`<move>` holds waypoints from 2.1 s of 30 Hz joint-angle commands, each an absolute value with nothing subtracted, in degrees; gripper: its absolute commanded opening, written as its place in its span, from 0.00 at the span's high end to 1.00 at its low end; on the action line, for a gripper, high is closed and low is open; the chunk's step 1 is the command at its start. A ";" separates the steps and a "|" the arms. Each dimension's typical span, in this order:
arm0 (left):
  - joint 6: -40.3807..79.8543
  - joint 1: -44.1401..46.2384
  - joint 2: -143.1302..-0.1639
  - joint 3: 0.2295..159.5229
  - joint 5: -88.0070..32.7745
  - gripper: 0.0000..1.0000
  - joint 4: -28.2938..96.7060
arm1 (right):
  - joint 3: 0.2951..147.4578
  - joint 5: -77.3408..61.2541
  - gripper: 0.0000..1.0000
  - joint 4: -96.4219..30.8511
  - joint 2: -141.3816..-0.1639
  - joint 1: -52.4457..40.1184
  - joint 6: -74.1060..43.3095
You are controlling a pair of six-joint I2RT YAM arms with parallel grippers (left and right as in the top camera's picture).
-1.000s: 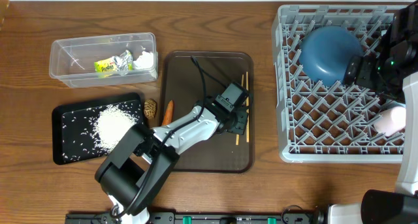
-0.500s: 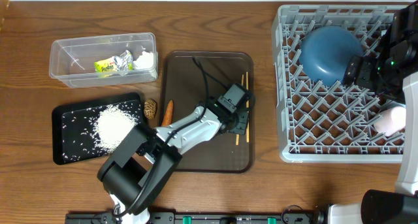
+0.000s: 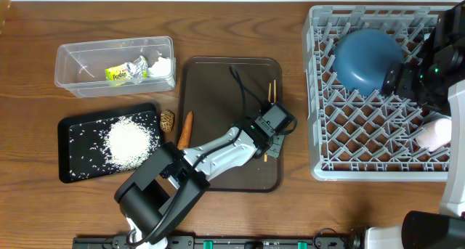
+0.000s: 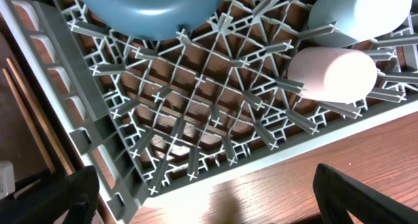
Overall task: Sort waste into correct bins and load items into the dishwasher rack
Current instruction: 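Reach the left gripper to the chopsticks on the tray and grasp, then lift the chopsticks with the left gripper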
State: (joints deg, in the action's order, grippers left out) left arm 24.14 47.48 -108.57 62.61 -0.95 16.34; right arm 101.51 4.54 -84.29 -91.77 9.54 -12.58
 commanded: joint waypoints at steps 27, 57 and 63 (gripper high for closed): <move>24.77 43.42 -99.09 62.24 2.11 0.91 20.91 | 101.45 4.49 0.01 -84.88 -91.61 9.72 -12.10; 28.64 43.46 -95.53 57.82 -3.46 0.83 28.01 | 101.45 4.49 0.01 -85.36 -91.59 9.82 -11.92; 28.60 43.46 -96.38 57.17 -3.46 0.62 26.92 | 101.45 4.49 0.01 -85.52 -91.55 9.80 -11.92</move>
State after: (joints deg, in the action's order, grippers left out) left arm 28.56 43.40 -96.03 57.49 -3.40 27.40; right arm 101.51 4.51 -85.45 -91.77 9.69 -12.56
